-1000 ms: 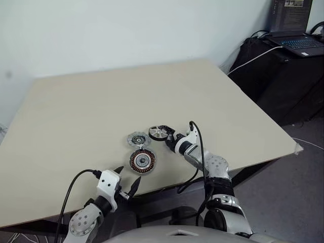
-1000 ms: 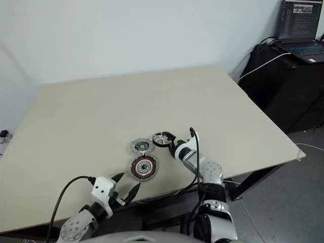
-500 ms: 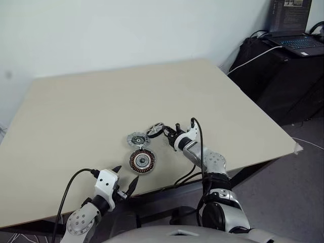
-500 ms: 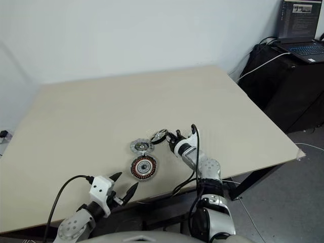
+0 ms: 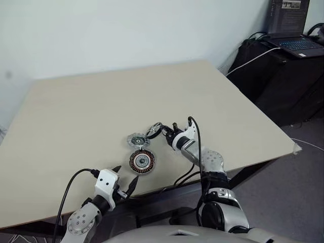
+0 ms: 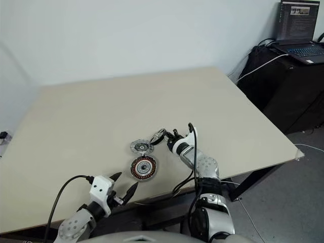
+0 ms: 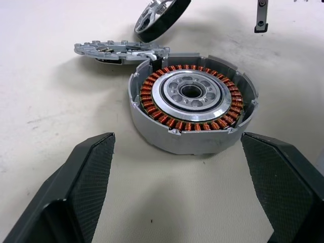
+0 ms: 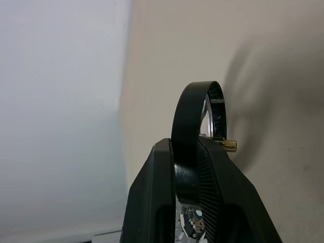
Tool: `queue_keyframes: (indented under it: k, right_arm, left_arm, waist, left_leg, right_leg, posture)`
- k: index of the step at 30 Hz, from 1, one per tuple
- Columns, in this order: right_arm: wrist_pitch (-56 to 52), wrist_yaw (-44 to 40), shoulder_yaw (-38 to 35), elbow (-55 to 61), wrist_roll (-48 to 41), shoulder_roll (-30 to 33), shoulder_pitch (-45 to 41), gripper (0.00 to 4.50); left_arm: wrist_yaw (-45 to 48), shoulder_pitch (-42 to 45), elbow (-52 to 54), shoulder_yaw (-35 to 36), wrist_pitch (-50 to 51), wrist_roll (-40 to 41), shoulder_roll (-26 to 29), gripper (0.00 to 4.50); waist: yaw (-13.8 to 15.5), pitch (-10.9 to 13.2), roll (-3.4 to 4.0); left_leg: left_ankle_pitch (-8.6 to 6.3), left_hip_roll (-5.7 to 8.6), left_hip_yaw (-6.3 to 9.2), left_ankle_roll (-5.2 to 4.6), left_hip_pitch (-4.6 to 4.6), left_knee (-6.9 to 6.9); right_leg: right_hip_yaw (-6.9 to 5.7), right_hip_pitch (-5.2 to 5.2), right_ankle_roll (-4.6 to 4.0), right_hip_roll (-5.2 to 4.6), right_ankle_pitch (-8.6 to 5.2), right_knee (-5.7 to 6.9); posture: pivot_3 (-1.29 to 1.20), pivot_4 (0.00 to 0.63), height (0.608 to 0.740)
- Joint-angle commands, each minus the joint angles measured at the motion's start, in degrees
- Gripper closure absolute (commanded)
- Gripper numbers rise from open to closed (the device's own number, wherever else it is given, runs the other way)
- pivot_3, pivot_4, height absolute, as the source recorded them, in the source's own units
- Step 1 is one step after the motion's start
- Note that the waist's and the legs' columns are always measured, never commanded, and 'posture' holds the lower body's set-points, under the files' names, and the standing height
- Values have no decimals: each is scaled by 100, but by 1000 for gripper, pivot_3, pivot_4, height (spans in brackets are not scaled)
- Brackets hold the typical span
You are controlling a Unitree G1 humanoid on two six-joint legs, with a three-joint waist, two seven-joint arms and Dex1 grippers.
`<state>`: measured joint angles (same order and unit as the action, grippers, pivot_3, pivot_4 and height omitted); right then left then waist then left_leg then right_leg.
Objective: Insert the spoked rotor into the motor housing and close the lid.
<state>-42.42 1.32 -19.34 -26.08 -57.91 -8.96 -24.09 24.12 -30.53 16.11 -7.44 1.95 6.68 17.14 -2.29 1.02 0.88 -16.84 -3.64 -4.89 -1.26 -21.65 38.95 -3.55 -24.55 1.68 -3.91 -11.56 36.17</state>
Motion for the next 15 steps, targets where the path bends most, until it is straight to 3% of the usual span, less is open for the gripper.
queue_keyframes:
  k: [1,7,15]
  right_arm:
    - [25,-5,-102,200,14,-206,235,4207]
    - [41,-468,-335,825,-593,-337,242,4207]
    - [-435,-646,-88,1566,-995,-364,449,4207]
  left_arm:
    - [-10,10,229,-42,-104,-12,-25,291]
    - [-1,24,189,-75,-109,-2,-27,291]
    - [14,28,158,-78,-130,11,-13,291]
  waist:
    - [10,-4,-1]
    - [21,1,5]
    - [-2,4,7]
  left_leg:
    - [0,0,1,0,0,0]
    - [0,2,0,-1,-14,0]
    - [0,-1,-1,-1,-26,-1]
  right_leg:
    - [-1,0,0,0,0,0]
    - [0,1,1,-2,1,-1]
    - [3,-1,0,3,0,0]
  posture:
    - [0,0,740]
    - [0,0,740]
    - [0,0,740]
